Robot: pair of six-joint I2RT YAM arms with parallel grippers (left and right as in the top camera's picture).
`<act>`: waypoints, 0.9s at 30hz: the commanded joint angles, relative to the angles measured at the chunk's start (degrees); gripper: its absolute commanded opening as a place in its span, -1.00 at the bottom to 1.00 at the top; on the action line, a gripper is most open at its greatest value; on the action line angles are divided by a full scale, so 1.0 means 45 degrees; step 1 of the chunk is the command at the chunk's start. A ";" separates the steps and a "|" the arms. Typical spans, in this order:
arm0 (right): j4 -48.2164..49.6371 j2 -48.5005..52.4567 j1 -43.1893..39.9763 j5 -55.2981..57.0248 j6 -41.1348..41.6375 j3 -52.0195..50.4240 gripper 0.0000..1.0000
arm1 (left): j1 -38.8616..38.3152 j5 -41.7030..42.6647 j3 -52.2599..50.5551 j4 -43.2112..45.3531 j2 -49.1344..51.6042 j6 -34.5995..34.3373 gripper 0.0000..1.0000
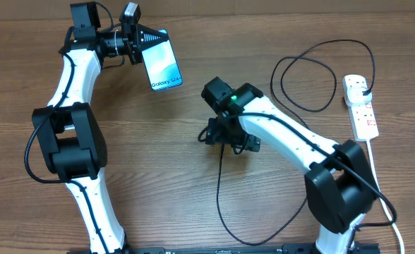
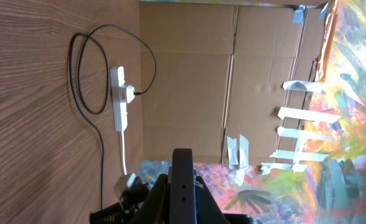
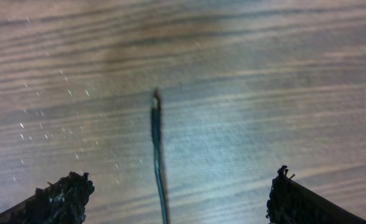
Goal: Plug charger to phone and switch on socket
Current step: 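Align the right gripper fingers over the cable connector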
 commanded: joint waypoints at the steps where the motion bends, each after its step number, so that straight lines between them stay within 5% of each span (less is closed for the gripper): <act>1: -0.0078 0.0355 0.0087 0.0170 0.0160 0.0452 0.86 | 0.0024 0.0491 0.0083 0.0010 -0.0389 0.0194 -0.91; 15: 0.0510 0.1064 0.0806 0.0296 0.0452 0.0442 0.86 | 0.0024 0.0491 0.0083 0.0015 -0.0389 0.0194 -0.91; 27: 0.0539 0.1666 0.0869 0.0797 0.0729 0.0437 0.55 | 0.0024 0.0486 0.0083 0.0015 -0.0389 0.0199 -0.91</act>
